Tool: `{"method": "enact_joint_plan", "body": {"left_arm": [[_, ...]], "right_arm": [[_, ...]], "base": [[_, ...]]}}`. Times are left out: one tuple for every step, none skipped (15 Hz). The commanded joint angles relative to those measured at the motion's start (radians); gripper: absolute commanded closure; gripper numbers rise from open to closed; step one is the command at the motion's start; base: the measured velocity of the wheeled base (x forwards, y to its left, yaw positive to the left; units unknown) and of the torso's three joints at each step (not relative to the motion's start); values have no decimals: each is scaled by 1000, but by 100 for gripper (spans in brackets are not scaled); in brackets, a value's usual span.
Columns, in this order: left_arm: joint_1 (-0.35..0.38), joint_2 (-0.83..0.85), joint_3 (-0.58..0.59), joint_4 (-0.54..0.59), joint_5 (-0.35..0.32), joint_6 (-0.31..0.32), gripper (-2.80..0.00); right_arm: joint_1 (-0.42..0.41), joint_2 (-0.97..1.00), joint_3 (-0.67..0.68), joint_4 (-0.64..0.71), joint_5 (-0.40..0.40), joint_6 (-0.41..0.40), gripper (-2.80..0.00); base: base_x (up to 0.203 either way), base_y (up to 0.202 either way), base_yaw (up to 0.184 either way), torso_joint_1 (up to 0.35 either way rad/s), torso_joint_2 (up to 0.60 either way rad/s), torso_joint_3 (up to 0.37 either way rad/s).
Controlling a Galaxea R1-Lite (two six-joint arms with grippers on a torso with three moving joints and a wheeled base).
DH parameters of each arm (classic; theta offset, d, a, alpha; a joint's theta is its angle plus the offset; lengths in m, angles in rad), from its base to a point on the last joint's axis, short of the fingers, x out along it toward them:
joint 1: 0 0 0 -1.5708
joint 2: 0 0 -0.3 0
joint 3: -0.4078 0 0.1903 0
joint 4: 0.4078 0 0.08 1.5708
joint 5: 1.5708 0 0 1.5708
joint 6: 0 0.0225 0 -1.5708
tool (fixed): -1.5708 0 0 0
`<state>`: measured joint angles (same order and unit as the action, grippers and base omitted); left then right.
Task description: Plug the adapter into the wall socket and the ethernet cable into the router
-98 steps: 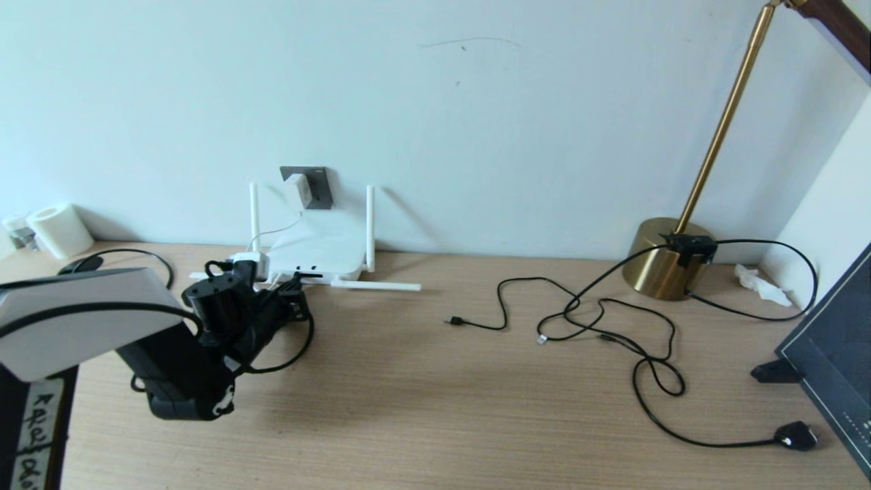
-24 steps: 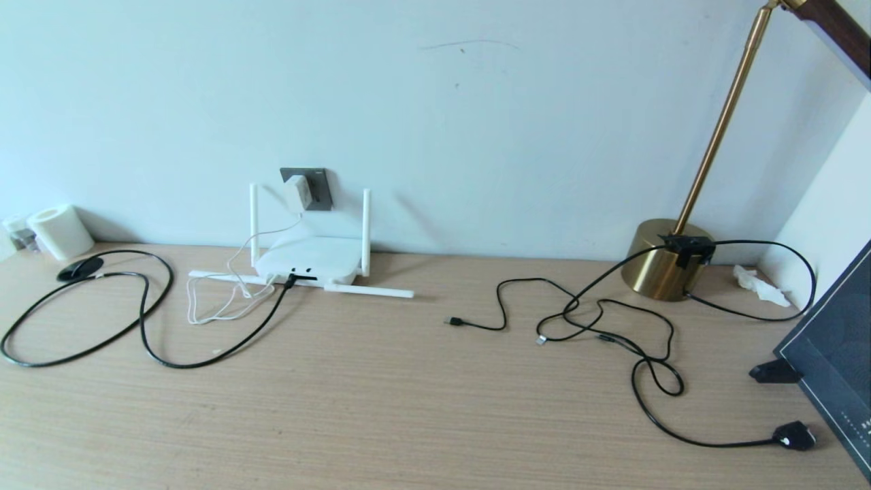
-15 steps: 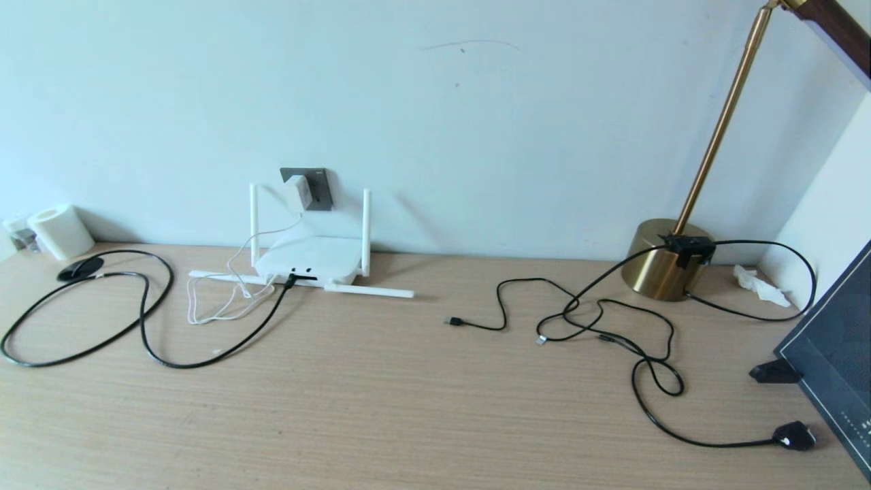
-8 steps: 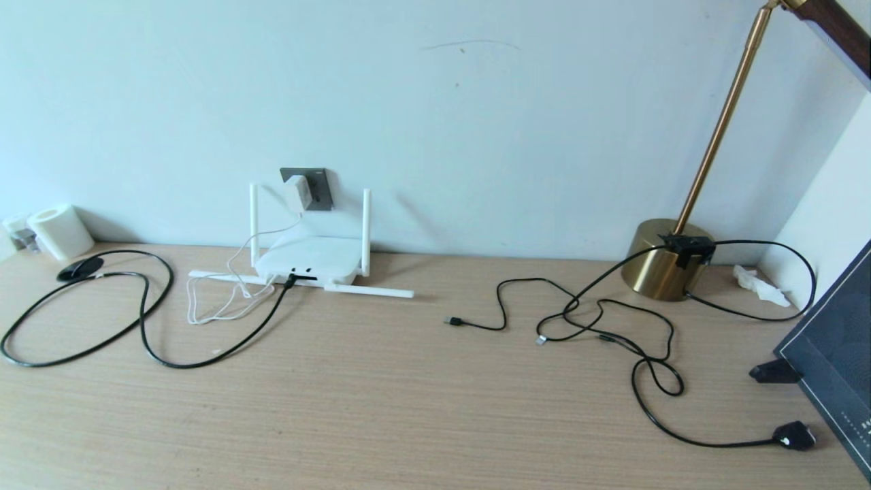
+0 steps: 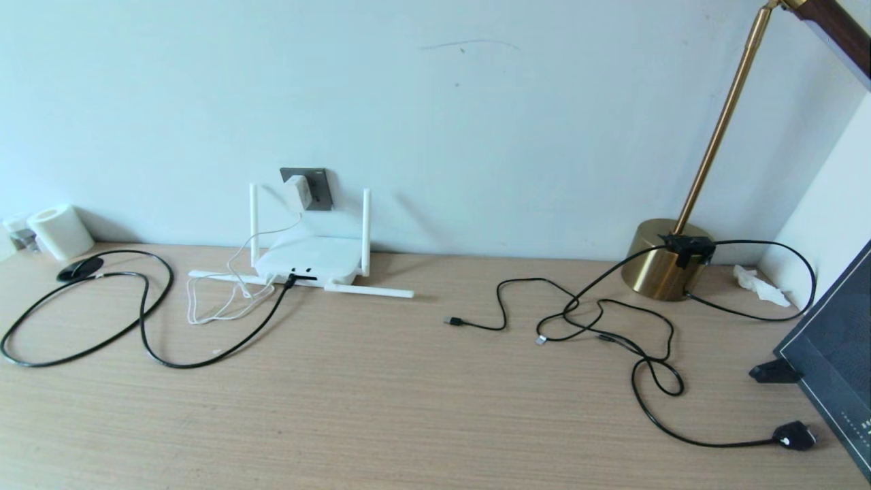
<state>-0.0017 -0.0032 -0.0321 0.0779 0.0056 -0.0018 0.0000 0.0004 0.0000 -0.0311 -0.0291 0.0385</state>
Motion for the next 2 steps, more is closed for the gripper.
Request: {"method": "enact_joint_plan", "body": {"left_arm": [[0, 2, 0, 0, 1, 0, 0], [0, 2, 0, 0, 1, -1, 0]], "right_arm": [[0, 0, 11, -1, 0, 1, -280], [0, 0, 11, -1, 0, 1, -280]], "base": [[0, 0, 0, 0, 0, 0], [0, 0, 0, 0, 0, 0]]}}
